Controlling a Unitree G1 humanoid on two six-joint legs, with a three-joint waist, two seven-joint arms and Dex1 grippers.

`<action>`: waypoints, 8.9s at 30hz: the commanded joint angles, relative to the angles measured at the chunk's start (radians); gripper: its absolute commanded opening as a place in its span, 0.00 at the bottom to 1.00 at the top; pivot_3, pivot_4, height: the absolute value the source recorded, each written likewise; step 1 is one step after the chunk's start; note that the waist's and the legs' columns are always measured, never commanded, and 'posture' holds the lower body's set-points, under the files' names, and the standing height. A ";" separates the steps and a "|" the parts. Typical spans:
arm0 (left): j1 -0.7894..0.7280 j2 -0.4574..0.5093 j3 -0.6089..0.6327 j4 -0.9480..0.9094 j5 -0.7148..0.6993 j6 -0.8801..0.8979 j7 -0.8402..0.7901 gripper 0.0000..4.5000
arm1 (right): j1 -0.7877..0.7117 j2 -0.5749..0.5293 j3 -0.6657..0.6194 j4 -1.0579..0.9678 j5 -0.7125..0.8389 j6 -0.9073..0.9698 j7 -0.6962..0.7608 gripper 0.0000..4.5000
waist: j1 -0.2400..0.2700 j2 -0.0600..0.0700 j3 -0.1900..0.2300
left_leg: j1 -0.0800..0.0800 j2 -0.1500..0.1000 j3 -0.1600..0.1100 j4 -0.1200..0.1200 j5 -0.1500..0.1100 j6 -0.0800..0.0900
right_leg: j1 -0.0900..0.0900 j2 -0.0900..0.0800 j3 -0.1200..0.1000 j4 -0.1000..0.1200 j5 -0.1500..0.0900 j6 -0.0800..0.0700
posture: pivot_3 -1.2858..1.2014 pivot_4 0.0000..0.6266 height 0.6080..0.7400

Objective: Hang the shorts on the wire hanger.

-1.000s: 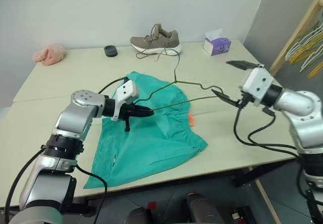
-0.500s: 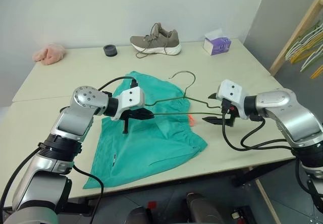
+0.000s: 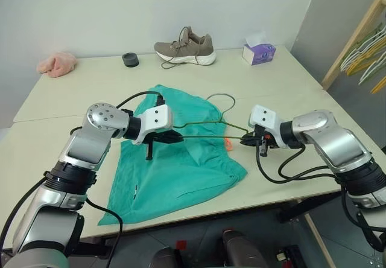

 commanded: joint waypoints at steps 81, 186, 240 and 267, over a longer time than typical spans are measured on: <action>0.230 -0.087 0.302 0.068 -0.237 0.006 0.317 0.62 | 0.399 -0.067 -0.475 -0.119 0.348 0.510 -0.258 0.00 | 0.027 -0.003 0.003 | 0.001 0.000 0.001 0.000 0.000 0.000 | 0.001 -0.001 0.000 -0.001 0.000 0.000 | 0.44 0.16 1.00; -0.081 0.080 0.093 0.342 0.028 -0.494 0.012 1.00 | 0.184 0.234 0.028 -0.070 -0.152 -0.289 -0.371 0.00 | 0.022 -0.003 0.002 | -0.006 0.000 0.000 0.001 0.000 0.000 | -0.004 0.000 -0.001 0.000 0.002 0.001 | 0.45 0.14 1.00; -0.026 0.078 0.181 0.265 -0.068 -0.164 0.010 0.00 | 0.394 0.532 -0.413 -0.335 0.212 0.437 -0.549 1.00 | 0.023 -0.003 0.002 | -0.004 0.002 -0.002 0.008 -0.001 0.000 | -0.002 0.001 -0.002 0.006 0.003 -0.002 | 0.45 0.16 1.00; -0.013 0.083 0.215 0.225 -0.094 -0.137 0.056 0.00 | 0.330 0.652 -0.208 -0.102 0.129 0.205 -0.688 0.07 | 0.024 -0.004 0.001 | -0.009 0.000 -0.005 0.012 -0.001 0.001 | -0.002 0.000 -0.003 0.002 0.005 0.000 | 0.46 0.13 1.00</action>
